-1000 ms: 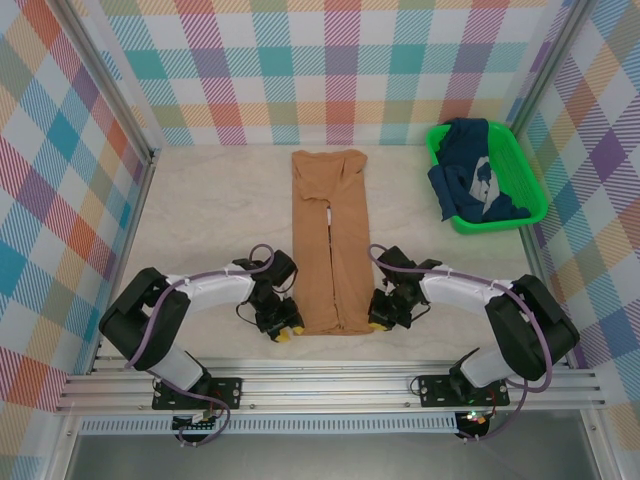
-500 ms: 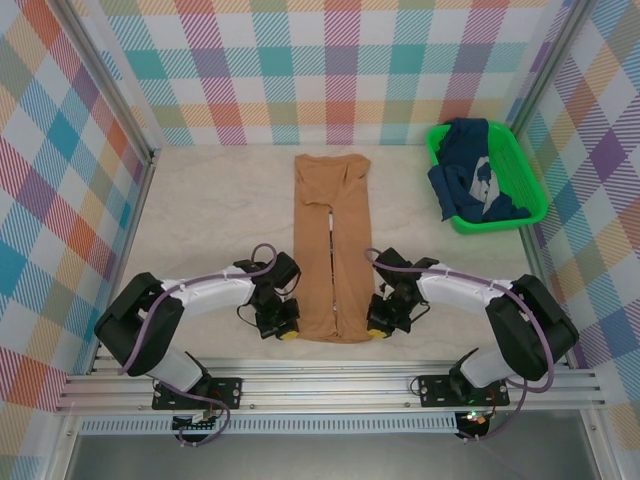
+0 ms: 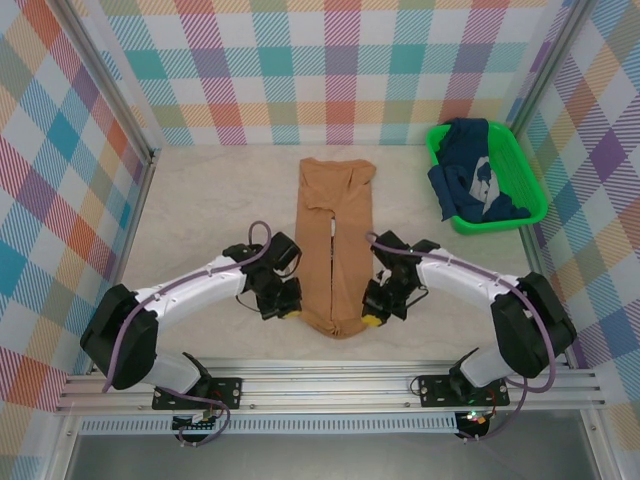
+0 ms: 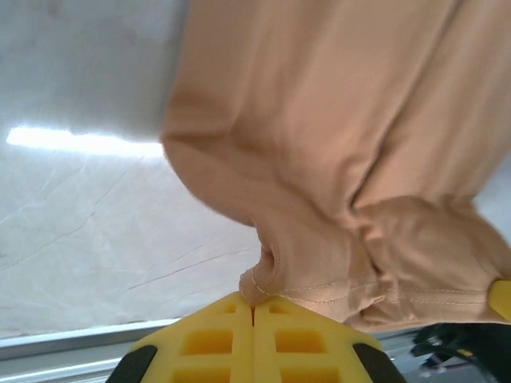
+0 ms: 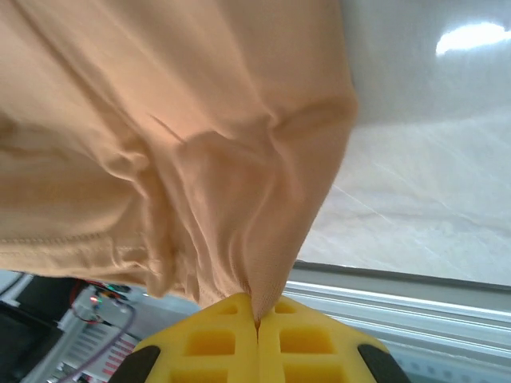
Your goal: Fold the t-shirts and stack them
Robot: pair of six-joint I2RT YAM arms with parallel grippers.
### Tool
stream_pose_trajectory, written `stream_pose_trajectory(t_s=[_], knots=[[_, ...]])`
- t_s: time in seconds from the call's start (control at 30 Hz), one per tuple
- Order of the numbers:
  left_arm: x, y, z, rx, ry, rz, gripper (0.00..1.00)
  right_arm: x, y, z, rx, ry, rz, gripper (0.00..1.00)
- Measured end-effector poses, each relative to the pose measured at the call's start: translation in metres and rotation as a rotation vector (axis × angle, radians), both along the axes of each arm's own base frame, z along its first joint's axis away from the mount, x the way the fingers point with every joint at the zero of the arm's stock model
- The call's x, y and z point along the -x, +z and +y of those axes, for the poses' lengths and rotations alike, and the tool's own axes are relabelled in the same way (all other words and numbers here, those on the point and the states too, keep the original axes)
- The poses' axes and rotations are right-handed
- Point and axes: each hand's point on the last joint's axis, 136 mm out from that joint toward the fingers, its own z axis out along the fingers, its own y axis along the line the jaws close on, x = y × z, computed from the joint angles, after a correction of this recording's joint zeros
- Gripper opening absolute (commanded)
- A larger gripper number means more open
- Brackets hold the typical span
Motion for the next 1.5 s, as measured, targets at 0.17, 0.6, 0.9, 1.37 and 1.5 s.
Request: stream_pose_trajectory(t_s=[0.17,0.6,0.9,1.37,1.5], knots=[[-0.049,0.016,0.008,0.019,0.113,-0.054,0.0,-0.044,0.022,0.003,-0.006,-0.064,-0.058,0.0],[-0.191,0.023,0.009,0.03,0.229,-0.157,0.0,-0.18,0.036,-0.003,0.044,-0.177,-0.189,0.0],[-0.247,0.001,0.016,0.011,0.247,-0.166,0.02,-0.251,0.01,0.002,0.052,-0.181,-0.217,0.0],[-0.226,0.013,0.029,0.014,0.221,-0.226,0.22,-0.253,0.012,-0.023,0.141,-0.156,-0.304,0.4],[-0.21,0.008,0.029,0.038,0.219,-0.195,0.08,-0.238,0.03,-0.008,0.105,-0.142,-0.343,0.22]])
